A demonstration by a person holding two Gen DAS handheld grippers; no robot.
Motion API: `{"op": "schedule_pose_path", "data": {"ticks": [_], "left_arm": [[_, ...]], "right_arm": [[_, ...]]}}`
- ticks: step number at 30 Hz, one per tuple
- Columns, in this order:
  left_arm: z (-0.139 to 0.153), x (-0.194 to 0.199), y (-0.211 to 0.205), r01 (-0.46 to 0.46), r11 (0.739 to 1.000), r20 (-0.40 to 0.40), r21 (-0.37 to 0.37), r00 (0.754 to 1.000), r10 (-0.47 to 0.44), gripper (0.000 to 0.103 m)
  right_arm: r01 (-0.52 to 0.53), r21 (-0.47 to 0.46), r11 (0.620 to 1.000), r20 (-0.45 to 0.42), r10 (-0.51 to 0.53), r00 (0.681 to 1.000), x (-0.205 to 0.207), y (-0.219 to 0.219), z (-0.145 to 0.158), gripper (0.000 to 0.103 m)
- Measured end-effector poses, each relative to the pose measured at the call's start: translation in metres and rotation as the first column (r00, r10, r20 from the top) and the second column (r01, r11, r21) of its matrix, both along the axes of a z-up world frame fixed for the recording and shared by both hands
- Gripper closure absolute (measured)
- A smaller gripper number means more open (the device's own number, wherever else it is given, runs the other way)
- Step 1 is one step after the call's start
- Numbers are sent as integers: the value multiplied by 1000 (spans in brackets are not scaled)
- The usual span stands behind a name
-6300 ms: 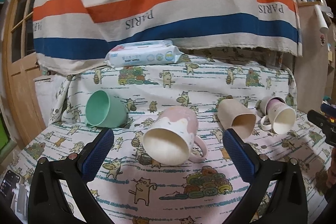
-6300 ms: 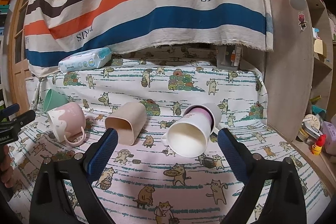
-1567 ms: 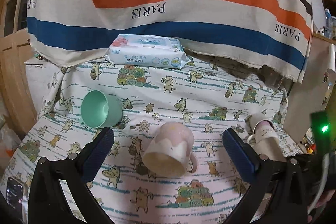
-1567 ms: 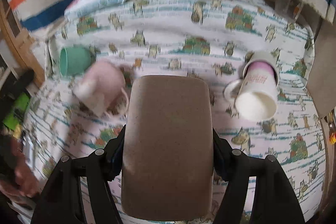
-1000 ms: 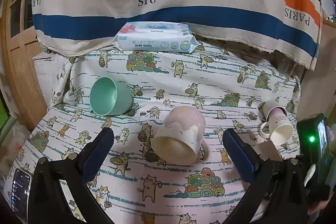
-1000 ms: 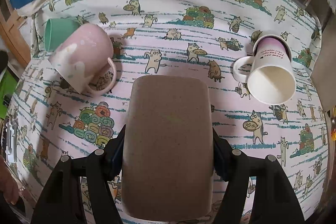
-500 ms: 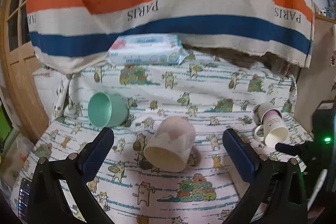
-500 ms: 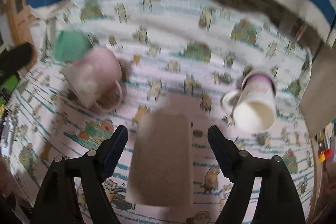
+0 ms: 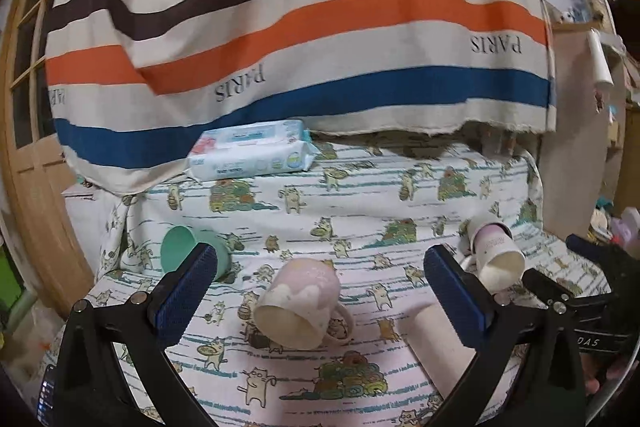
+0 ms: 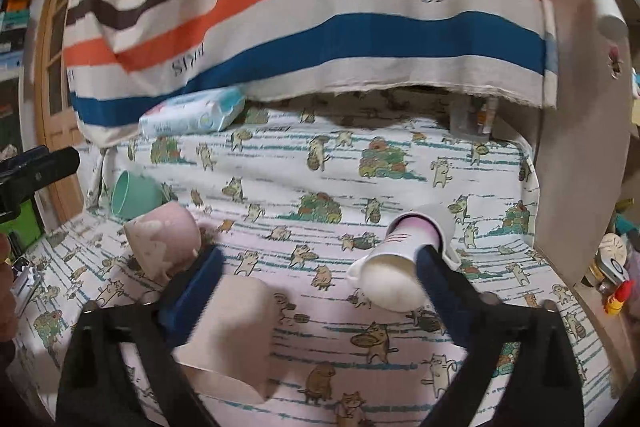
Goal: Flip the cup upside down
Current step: 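Bring the beige cup to the left tool while the left tool grasps it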
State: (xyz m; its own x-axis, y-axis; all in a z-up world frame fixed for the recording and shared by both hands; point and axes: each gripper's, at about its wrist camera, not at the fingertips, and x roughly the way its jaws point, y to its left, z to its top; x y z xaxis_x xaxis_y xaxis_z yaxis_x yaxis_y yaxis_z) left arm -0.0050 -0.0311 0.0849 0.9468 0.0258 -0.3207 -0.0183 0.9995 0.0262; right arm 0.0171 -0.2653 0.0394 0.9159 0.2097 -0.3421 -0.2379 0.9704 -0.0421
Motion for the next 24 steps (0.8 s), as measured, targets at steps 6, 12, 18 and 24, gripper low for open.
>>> {"op": "schedule_pose_path", "data": {"ticks": [6, 12, 18, 24], "left_arm": [[-3, 6, -12, -3, 1000, -37, -8, 999, 3, 0], [-10, 17, -22, -8, 999, -103, -34, 995, 5, 0], [-21, 35, -43, 8, 1000, -207, -20, 978, -12, 0], [-44, 74, -70, 46, 995, -432, -91, 898, -81, 0]], "right_arm": [[2, -11, 1000, 111, -1, 994, -17, -14, -10, 0], [56, -20, 998, 134, -52, 990, -18, -29, -19, 0], [127, 33, 991, 70, -129, 989, -3, -52, -24, 0], [201, 47, 978, 38, -203, 978, 4, -63, -26, 0]]}}
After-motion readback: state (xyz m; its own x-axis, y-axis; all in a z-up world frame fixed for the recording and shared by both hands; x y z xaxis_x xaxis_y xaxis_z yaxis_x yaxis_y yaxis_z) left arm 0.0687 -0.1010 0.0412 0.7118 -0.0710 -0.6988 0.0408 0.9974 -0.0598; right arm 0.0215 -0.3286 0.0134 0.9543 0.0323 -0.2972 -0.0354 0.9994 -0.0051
